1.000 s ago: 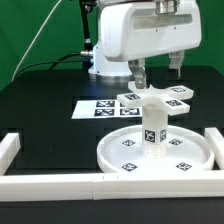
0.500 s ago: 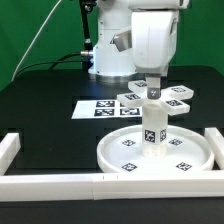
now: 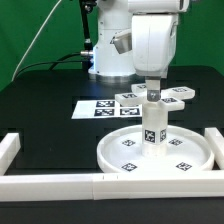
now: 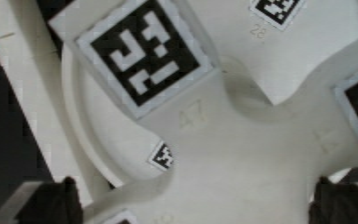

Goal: Assemble round table

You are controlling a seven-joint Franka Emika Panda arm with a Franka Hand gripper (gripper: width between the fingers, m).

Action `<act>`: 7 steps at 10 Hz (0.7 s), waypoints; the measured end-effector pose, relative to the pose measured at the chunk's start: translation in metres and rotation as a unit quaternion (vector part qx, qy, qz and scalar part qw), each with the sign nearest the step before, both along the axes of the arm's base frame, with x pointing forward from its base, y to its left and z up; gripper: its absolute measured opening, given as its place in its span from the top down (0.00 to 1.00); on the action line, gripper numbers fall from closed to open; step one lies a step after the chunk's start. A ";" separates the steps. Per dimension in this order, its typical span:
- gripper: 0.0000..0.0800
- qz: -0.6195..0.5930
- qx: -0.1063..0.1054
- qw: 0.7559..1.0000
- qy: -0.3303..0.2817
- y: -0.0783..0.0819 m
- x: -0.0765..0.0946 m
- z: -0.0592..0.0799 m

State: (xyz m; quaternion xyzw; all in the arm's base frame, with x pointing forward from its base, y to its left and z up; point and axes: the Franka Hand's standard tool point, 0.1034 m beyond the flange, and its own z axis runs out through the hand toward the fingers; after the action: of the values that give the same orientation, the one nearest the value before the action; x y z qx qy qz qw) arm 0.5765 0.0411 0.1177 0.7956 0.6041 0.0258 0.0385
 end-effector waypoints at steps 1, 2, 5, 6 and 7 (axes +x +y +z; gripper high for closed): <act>0.19 0.000 0.000 1.000 0.000 0.000 0.000 0.000; 0.19 -0.002 0.000 1.000 0.000 0.000 0.000 0.000; 0.19 -0.092 0.000 0.995 0.030 0.008 -0.010 0.003; 0.19 -0.102 0.000 0.994 0.033 0.009 -0.012 0.002; 0.19 -0.105 0.000 0.994 0.035 0.007 -0.014 -0.001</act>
Offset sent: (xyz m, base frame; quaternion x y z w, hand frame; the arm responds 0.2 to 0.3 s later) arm -0.0126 0.0089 0.0137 0.0455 -0.0471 0.1323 0.9890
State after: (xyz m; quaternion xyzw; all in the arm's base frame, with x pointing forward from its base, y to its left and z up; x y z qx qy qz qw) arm 0.5629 0.0480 0.1163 0.8548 0.5185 -0.0063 0.0198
